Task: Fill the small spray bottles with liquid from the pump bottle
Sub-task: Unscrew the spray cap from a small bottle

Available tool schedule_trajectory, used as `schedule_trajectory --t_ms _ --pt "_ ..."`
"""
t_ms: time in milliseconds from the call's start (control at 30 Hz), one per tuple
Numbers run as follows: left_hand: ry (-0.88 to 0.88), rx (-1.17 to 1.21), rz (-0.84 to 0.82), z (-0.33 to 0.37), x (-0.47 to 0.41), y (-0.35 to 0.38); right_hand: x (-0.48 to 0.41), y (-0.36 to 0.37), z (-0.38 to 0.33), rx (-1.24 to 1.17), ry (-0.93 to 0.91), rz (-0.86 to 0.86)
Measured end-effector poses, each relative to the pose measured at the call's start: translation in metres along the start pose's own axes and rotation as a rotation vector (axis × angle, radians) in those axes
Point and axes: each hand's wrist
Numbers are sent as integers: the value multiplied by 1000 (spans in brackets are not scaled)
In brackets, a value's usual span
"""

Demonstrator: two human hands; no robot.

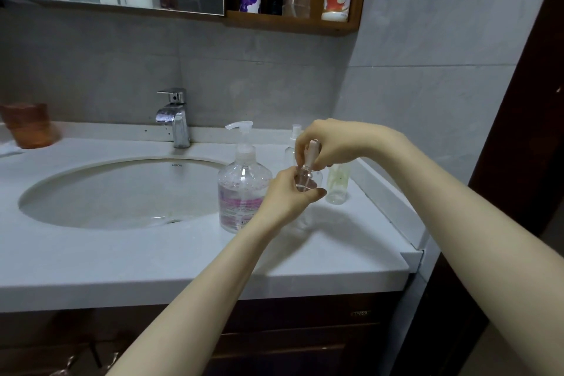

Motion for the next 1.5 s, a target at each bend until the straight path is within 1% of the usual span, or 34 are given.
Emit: schedule_trajectory --t_ms 67,200,300,500,667,800,933,1067,1200,1367,1500 --pt "-1 -1 -1 1 0 0 1 -1 -1 -21 2 -11" --pt "2 -24 0 -1 -1 -1 -3 3 -1 15 70 65" --pt "6 -29 -1 -1 -1 0 -5 4 0 15 81 111" --pt "-4 -43 -3 0 -2 0 -1 1 -4 -49 36 52" --pt "5 -40 -3 0 -1 0 -6 2 -2 9 74 115" --pt "-3 -29 -6 2 0 0 -3 -3 -5 6 53 80" --pt "-14 -18 5 2 0 0 3 -13 -12 14 35 111" --pt "-16 -16 6 1 0 1 10 -26 -13 17 32 179" --pt "-13 -14 8 0 1 0 17 -36 -8 -35 43 284" --pt "-10 14 -1 0 1 -1 31 -46 1 -111 99 423" --pt "-7 26 -12 0 1 -1 48 -37 3 -213 160 512"
Point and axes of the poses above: each hand's wrist, its own x-axis away from the middle knuckle, its own y-axis out of the palm, z = x × y, and after that the axes turned 5 degrees about x, right-handed
